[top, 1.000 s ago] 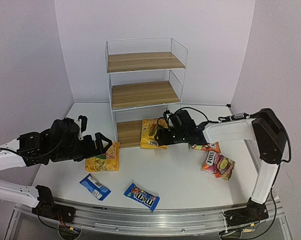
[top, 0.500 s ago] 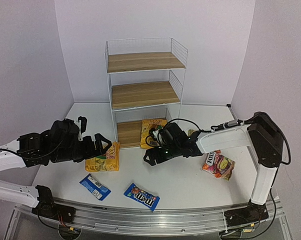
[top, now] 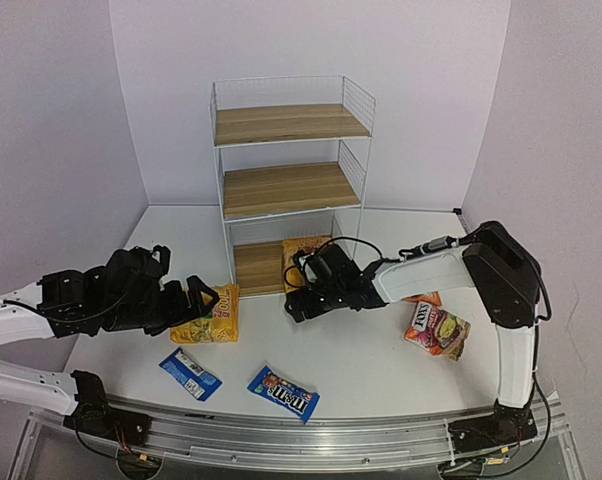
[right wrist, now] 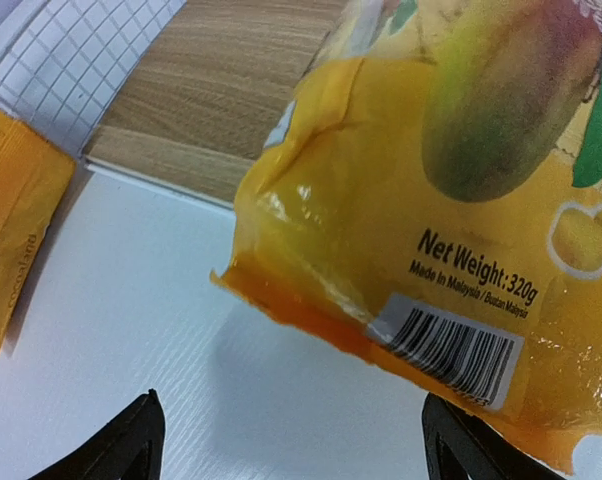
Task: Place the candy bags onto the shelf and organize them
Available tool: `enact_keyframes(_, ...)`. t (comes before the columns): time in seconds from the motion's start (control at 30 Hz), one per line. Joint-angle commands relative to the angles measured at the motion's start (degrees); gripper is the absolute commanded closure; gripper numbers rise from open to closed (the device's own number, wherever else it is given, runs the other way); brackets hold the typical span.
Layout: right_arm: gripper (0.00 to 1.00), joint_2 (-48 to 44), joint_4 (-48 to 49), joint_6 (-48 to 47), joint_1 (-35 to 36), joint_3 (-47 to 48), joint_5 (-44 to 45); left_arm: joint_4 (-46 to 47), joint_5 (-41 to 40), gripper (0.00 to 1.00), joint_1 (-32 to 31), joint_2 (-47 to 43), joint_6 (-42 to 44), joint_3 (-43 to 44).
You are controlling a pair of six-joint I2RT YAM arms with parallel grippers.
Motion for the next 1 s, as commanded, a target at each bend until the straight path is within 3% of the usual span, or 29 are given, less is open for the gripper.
enact_keyframes(0.0, 0.15, 1.2, 3.7, 2.3, -2.4, 1.7, 4.7, -5.5, -0.7, 0.0, 0.0, -1.8, -6.1, -0.2)
enact_keyframes(0.17, 0.15, 1.1, 5.8, 4.6, -4.1, 0.7, 7.1, -8.9, -0.4, 0.0, 0.0, -2.0, -9.9, -0.7)
enact_keyframes(0.53, 0.16, -1.0, 8.4, 7.2, -4.6, -1.8, 3.2, -18.4, -4.9, 0.0, 1.5, -2.8, -19.2, -1.2)
enact_keyframes(0.63, 0.16, -4.4, 8.4, 9.7, -4.6, -5.7, 2.2, -14.7, -1.1, 0.0, 7.2, -2.5, -13.9, -2.5)
enact_keyframes(0.77, 0.15, -10.7, 8.4, 12.5, -4.5, -12.9, -1.6, -5.7, 11.3, 0.01, 19.0, 3.0, -3.3, -4.9)
enact_keyframes(0.97, 0.14, -18.3, 8.3, 15.4, -4.1, -19.8, -13.5, 2.4, 14.5, 0.02, 26.7, 9.2, 3.9, -6.6)
